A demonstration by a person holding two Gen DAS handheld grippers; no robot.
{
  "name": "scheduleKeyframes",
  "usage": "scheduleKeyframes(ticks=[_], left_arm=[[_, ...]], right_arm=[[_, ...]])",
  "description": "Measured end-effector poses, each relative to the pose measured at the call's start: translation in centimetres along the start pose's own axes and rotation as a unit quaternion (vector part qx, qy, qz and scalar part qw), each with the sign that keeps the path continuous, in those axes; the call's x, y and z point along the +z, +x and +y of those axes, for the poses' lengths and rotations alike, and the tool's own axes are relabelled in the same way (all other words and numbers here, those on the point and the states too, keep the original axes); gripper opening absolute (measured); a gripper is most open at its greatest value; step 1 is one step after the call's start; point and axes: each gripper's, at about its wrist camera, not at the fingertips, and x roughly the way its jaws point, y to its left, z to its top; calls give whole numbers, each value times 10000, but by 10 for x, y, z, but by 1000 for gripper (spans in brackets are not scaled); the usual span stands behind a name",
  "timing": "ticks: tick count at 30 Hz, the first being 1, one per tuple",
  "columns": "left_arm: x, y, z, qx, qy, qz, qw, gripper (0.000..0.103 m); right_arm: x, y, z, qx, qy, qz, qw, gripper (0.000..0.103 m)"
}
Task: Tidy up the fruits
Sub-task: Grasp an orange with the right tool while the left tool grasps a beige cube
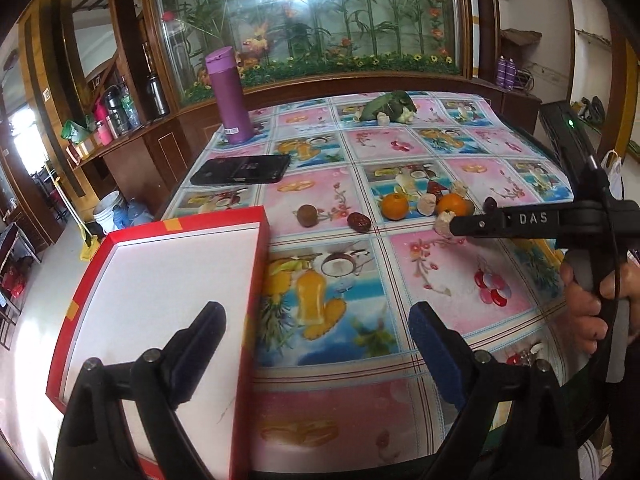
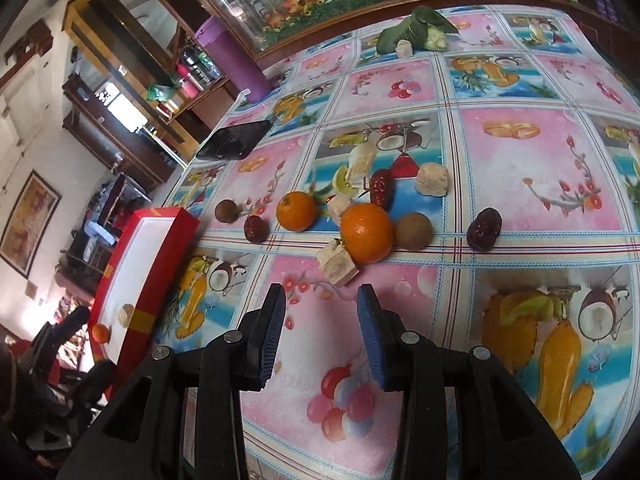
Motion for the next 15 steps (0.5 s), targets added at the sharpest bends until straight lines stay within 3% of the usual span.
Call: scheduleKeyframes(ticks=[7, 15], left_arm=[[1, 5, -5, -4, 71, 93, 9999, 94], [11, 11, -19, -143, 188, 102, 9997, 94]], right_arm=[[18, 10, -20, -48, 563, -24, 9984, 36], [33, 17, -33, -40, 757, -109, 9971, 39]])
